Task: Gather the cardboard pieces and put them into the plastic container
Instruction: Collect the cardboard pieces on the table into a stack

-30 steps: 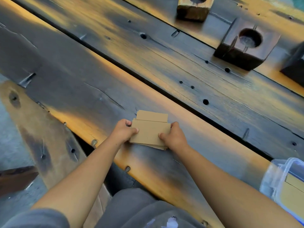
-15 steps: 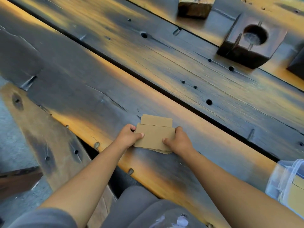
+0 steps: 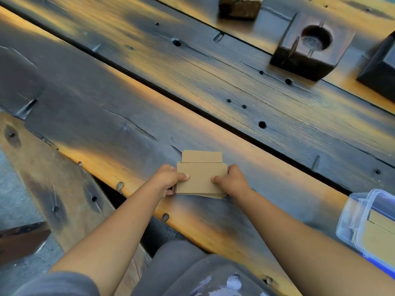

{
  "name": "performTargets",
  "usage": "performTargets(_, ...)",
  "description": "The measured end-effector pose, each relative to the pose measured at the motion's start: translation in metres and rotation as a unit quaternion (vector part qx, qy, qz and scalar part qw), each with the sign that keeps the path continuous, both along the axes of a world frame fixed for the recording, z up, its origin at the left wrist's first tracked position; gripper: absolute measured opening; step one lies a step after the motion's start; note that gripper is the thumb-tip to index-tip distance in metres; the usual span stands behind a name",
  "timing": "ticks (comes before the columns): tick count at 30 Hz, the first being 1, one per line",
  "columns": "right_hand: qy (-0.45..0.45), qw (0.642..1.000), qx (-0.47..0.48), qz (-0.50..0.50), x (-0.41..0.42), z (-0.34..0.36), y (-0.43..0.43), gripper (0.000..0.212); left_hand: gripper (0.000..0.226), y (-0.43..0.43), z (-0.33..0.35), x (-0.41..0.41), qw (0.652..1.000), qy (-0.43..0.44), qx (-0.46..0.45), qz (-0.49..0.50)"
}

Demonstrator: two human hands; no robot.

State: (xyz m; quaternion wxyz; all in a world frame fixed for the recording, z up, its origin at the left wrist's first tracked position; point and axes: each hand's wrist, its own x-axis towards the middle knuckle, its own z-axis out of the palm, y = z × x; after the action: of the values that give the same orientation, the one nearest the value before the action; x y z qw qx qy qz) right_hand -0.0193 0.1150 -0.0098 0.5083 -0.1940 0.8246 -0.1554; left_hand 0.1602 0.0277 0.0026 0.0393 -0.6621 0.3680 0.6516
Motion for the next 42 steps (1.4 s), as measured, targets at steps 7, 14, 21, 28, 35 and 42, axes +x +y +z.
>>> performTargets(7,0.049,0.999,-0.014,-0.012,-0.05,0.016,0.058,0.043,0.02,0.042,0.017,-0.051,0.997,0.026,-0.031,-0.07)
performTargets(14,0.069,0.993,-0.046,-0.078,-0.111,0.039,0.134,0.047,0.024,0.092,0.039,-0.121,0.979,0.042,-0.113,-0.164)
performTargets(21,0.056,0.98,-0.112,-0.152,-0.184,0.069,0.218,0.049,0.046,0.159,0.066,-0.204,0.96,0.046,-0.17,-0.217)
performTargets(28,0.044,0.963,-0.164,-0.209,-0.266,0.096,0.295,0.045,0.041,0.219,0.081,-0.295,0.933,0.075,-0.238,-0.259)
performTargets(35,0.041,0.962,-0.134,-0.234,-0.333,0.089,0.37,0.036,0.043,0.284,0.075,-0.373,0.909,0.066,-0.252,-0.325)
performTargets(42,0.058,0.969,-0.078,-0.228,-0.351,0.063,0.397,0.047,0.033,0.313,0.057,-0.407,0.89,0.015,-0.235,-0.391)
